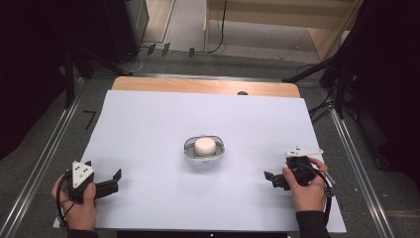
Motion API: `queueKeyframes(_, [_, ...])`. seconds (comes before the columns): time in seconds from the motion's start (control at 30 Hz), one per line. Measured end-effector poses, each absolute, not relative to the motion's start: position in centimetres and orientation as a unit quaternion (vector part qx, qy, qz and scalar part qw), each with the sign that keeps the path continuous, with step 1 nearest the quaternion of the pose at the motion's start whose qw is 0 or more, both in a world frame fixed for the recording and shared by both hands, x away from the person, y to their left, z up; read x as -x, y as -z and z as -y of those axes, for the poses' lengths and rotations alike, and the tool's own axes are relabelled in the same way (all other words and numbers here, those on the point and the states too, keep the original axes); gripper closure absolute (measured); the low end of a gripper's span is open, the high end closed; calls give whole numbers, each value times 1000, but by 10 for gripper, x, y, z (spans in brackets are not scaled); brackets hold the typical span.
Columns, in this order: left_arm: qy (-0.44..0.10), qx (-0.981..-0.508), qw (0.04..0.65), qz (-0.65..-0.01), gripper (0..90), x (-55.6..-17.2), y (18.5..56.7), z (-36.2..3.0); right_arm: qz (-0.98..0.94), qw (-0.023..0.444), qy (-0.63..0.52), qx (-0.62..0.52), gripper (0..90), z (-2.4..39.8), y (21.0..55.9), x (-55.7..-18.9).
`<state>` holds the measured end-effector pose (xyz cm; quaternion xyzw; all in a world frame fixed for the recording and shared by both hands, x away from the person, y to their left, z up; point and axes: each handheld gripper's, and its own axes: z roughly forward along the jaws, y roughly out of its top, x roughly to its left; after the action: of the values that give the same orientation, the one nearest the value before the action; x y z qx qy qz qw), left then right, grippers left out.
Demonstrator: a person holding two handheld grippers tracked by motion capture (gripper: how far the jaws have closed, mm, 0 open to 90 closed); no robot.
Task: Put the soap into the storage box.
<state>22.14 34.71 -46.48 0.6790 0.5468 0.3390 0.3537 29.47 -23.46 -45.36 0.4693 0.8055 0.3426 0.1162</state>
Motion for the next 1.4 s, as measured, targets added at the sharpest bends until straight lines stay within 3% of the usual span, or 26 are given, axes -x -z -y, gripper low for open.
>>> queueKeyframes(1.4, [-337,-679,354,-548,2,-222,465,-348,-728,156,-380,-549,0,345,475,-234])
